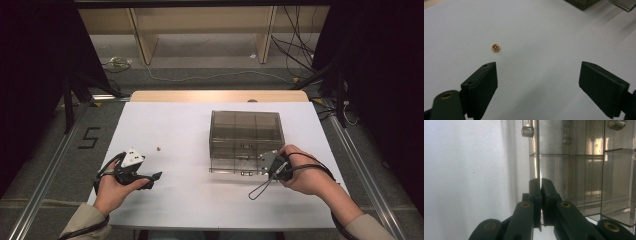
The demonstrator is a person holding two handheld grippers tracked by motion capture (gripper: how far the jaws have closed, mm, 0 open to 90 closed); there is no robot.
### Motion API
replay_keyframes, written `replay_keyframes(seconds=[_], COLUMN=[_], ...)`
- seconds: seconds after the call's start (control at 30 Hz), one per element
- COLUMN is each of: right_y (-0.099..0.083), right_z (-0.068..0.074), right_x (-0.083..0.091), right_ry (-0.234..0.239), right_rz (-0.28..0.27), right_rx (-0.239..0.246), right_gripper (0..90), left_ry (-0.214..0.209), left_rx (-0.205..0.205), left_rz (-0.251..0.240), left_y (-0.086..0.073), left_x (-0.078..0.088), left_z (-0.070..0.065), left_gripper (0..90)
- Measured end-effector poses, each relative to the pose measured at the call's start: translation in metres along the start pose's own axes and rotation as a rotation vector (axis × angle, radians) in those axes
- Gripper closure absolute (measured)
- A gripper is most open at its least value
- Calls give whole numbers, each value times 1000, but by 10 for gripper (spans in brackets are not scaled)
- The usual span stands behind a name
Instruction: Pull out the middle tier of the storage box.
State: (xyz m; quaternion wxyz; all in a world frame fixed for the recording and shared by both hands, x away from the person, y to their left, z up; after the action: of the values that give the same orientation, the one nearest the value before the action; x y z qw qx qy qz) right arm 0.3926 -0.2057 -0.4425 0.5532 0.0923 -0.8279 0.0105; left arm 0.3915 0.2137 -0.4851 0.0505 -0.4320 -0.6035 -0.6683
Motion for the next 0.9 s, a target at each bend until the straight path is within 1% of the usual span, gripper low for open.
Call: replay_keyframes(seconds=[0.3,0.47,0.57,0.63,0.67,0.73,0.83,0.9], right_y=[0,1,0,0,1,1,0,0], right_z=[0,-1,-1,-1,-1,-1,-1,0], right_x=[0,-1,-1,0,0,2,0,-2], right_ry=[1,-10,-10,-14,-25,-38,-52,-62], right_rz=[-4,-18,-22,-39,-51,-79,-124,-148], right_rx=[-8,-36,-65,-87,-100,-148,-190,-223], right_gripper=[878,842,803,760,745,708,649,639], left_ry=[0,0,0,1,1,0,1,2], left_rx=[0,-1,-1,-1,0,-1,-3,-2], left_rz=[0,-1,-2,-4,-4,-3,-4,-5], left_y=[0,0,0,0,0,0,0,1], left_x=[0,0,0,0,0,0,0,1], left_z=[0,0,0,0,0,0,0,0], left_gripper=[155,155,155,155,155,155,155,155])
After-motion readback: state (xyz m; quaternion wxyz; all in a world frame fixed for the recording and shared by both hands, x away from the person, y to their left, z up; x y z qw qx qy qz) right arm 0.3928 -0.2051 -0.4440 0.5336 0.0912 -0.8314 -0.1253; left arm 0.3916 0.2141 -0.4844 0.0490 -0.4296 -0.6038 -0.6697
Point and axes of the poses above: each handheld gripper's, and its own axes: x roughly backward along the jaws, y roughly out of its top, z roughly to its left, the point moved 4 cm from there along -x, roughly forward along the jaws, and after that the axes turned 12 degrees about x, right-handed, at the moved point
